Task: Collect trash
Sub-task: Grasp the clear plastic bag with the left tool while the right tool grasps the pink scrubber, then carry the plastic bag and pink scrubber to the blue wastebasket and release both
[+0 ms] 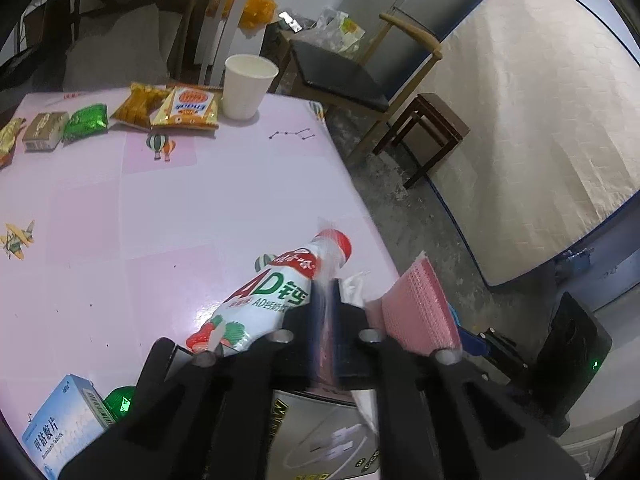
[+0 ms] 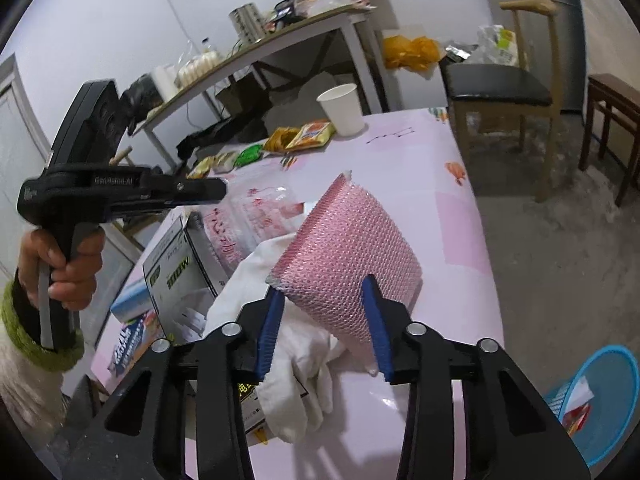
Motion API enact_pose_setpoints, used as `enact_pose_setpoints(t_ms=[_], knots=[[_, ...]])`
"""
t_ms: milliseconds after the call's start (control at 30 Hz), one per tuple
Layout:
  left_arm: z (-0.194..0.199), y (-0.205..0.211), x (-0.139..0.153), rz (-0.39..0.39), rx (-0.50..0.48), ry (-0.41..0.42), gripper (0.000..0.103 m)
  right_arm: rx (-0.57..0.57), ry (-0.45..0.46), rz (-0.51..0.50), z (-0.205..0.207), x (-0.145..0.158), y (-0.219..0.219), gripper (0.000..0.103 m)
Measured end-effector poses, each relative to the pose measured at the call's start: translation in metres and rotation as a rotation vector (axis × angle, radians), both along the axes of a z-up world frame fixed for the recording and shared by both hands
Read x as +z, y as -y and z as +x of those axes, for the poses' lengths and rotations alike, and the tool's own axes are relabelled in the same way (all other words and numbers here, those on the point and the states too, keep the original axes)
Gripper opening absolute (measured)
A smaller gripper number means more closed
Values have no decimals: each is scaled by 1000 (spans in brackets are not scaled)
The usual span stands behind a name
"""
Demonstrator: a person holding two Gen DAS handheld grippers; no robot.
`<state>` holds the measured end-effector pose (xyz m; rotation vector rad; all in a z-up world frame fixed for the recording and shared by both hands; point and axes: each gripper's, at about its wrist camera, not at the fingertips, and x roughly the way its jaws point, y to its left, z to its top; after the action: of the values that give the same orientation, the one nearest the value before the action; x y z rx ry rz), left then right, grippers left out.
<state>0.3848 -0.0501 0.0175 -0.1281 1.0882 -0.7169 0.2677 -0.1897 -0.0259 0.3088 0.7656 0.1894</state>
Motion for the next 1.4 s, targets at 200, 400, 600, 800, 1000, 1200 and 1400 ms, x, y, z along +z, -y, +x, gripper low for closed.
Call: enact_pose_setpoints(t_ms=[200, 400, 600, 800, 1000, 1200, 1400], knots=[[-12, 0, 21, -11, 10, 89, 2, -27, 18, 49, -8, 4, 13, 32], [-26, -2, 50, -14, 34, 212, 1, -49, 54, 71, -15, 16, 23, 31], [-45, -4, 79, -9, 55, 323, 1, -68, 98, 79, -23, 29, 31, 30], [-66, -4, 102, -21, 58, 388, 1, -76, 144, 91, -37, 44, 37, 30], [-90, 16, 119, -71, 10, 392, 1, -115, 201, 97, -66, 60, 53, 30], [-120, 69, 122, -127, -100, 361, 1, -217, 233, 100, -112, 65, 90, 30], [-159, 164, 100, -144, -278, 279, 1, -404, 214, 107, -176, 47, 152, 30]])
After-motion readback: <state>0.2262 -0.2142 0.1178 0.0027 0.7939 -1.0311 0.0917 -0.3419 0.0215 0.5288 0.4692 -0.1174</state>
